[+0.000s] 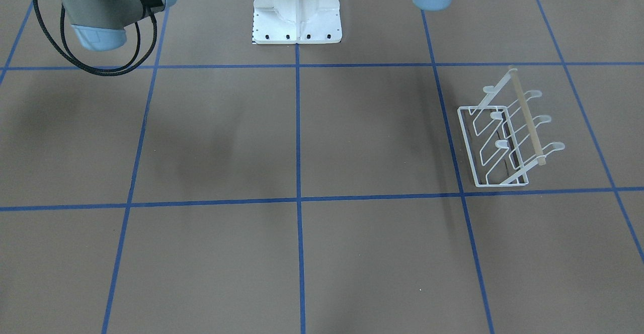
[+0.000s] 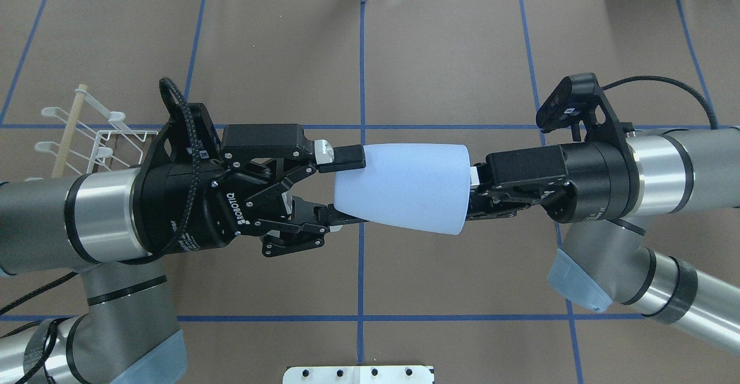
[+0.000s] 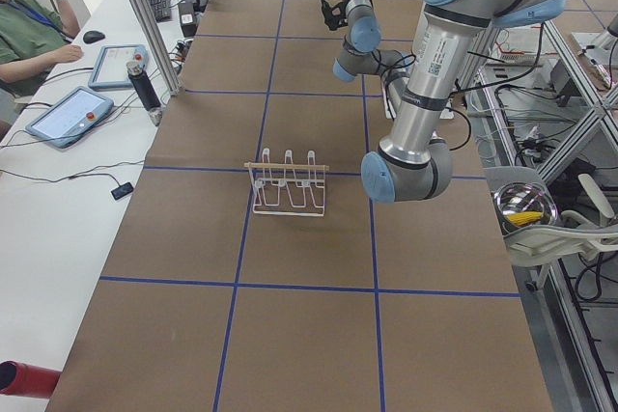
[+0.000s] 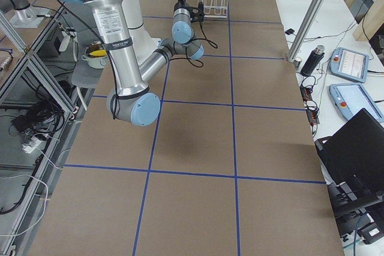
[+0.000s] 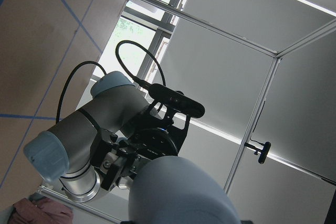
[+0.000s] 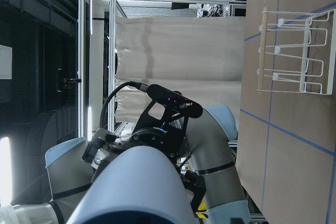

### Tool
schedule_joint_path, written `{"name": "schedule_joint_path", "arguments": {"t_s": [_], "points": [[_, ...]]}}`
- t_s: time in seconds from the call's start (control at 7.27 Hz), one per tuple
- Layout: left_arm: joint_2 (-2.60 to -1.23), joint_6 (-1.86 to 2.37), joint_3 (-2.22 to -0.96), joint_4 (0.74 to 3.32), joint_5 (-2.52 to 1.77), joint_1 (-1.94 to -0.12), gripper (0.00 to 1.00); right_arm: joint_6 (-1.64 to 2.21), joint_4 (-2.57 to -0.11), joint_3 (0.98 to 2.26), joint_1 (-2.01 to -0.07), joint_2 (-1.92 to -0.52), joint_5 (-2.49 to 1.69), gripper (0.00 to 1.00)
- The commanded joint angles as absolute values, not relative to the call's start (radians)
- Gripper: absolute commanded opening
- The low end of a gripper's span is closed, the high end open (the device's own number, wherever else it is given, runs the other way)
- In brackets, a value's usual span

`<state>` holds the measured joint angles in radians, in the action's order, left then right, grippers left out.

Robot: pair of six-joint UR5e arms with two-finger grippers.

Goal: Hang cup on cup holder
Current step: 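Close the left gripper around the cup's base beside the right gripper, then open the right gripper and withdraw it while the left holds the cup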

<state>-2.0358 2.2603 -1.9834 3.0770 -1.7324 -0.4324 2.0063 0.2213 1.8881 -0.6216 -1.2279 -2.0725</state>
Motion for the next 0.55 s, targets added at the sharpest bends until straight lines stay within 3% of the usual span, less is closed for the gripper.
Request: {"name": "schedule_joint_path", "arguments": {"t_s": [0.0,0.41], "points": [[-2.034,2.258,-1.985,3.077,-1.735,-0.434,0.00,2.028,0.222,1.896,-0.630,-1.253,-2.077,1.00],[-2.008,2.252,-1.996,3.077,-1.769,-0.445,0.00,2.017,0.276,1.869,-0.777,-1.390,-2.088,1.00]]}}
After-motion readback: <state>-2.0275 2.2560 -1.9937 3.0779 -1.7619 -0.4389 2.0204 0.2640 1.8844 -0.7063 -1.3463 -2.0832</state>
